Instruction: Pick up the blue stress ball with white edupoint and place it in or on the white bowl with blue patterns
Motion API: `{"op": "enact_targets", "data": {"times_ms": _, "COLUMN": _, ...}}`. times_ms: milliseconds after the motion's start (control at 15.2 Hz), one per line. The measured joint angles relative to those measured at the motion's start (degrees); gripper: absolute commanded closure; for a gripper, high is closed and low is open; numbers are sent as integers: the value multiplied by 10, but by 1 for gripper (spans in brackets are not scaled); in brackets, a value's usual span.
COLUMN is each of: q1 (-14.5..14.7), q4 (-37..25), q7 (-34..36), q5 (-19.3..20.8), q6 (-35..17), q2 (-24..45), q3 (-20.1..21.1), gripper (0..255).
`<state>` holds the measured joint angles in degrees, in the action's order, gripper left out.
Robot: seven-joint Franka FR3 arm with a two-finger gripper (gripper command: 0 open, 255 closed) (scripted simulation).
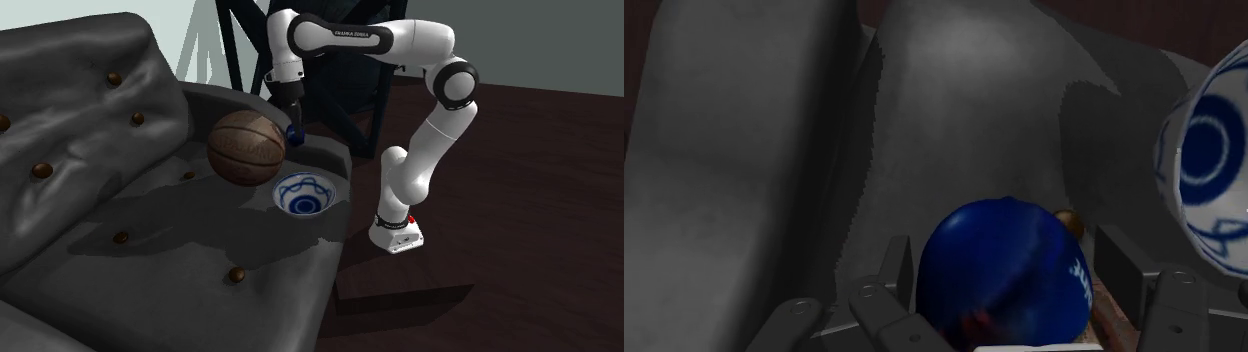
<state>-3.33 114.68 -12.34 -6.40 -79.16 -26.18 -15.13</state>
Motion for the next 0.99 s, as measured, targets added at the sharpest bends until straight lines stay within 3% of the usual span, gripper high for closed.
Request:
{"op": "enact_targets", "data": {"times_ms": 660, "q1": 5, "q4": -98, "q7": 9, "q5": -7, "q6": 73, "q2": 25, "q3": -3, "gripper": 255}}
{"op": "enact_targets", "data": {"times_ms": 990, "q1": 20, "q4": -78, "q7": 73, "q5": -32, "q6": 68, "q2": -1, "q3": 45, "gripper": 255}}
